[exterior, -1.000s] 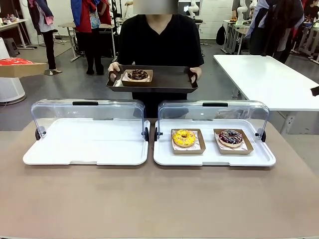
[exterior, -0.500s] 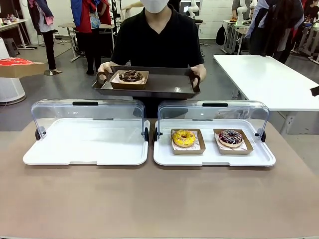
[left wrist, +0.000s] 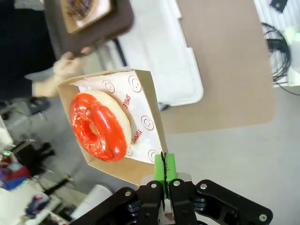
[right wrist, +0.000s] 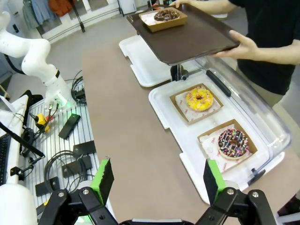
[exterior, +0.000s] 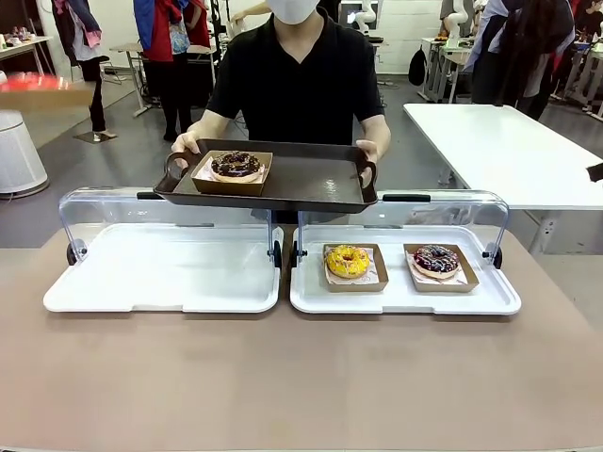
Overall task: Provide the desired donut to the person.
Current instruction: Place the picked Paper togo box onto the Handle tray extended by the person.
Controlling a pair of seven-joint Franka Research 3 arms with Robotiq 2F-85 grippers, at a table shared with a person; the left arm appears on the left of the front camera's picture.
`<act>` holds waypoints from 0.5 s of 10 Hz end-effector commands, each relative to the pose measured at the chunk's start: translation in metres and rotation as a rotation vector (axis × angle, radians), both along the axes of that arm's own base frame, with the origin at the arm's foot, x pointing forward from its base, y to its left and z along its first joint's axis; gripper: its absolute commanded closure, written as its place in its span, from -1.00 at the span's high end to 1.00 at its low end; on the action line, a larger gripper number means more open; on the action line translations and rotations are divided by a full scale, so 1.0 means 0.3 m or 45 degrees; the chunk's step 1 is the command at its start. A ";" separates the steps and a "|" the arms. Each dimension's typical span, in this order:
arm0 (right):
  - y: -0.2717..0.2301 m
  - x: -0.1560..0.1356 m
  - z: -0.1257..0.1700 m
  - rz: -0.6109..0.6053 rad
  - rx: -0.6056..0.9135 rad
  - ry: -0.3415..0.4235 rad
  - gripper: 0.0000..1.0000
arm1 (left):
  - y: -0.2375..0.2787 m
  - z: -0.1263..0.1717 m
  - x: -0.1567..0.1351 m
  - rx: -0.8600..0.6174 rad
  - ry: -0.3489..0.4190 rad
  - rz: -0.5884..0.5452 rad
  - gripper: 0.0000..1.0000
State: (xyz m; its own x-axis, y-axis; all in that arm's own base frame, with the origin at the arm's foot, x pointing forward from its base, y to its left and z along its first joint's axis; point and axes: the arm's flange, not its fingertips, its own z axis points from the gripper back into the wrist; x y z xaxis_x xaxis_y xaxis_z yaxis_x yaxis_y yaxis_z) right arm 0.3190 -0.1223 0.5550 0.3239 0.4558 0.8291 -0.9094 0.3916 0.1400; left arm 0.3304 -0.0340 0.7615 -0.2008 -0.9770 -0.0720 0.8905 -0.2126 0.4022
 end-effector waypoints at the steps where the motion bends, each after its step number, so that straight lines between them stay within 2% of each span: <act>1: 0.000 0.004 0.002 0.008 0.023 -0.013 1.00 | -0.182 0.226 -0.017 -0.020 -0.036 -0.184 -0.98; 2: 0.000 0.004 0.002 0.008 0.023 -0.013 1.00 | -0.304 0.287 -0.008 0.000 -0.041 -0.248 -0.98; 3: 0.000 0.004 0.002 0.008 0.023 -0.013 1.00 | -0.437 0.347 0.041 -0.004 -0.010 -0.321 -0.98; 5: 0.000 0.004 0.002 0.008 0.023 -0.013 1.00 | -0.730 0.370 0.089 0.042 0.089 -0.392 -0.98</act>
State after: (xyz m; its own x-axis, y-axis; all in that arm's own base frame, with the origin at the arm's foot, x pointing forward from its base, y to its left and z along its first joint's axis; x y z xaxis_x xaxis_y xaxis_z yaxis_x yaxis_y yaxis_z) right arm 0.3188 -0.1224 0.5553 0.3243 0.4563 0.8286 -0.9091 0.3925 0.1396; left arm 0.3390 -0.2285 0.8470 -0.4992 -0.8636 -0.0703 0.7836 -0.4846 0.3888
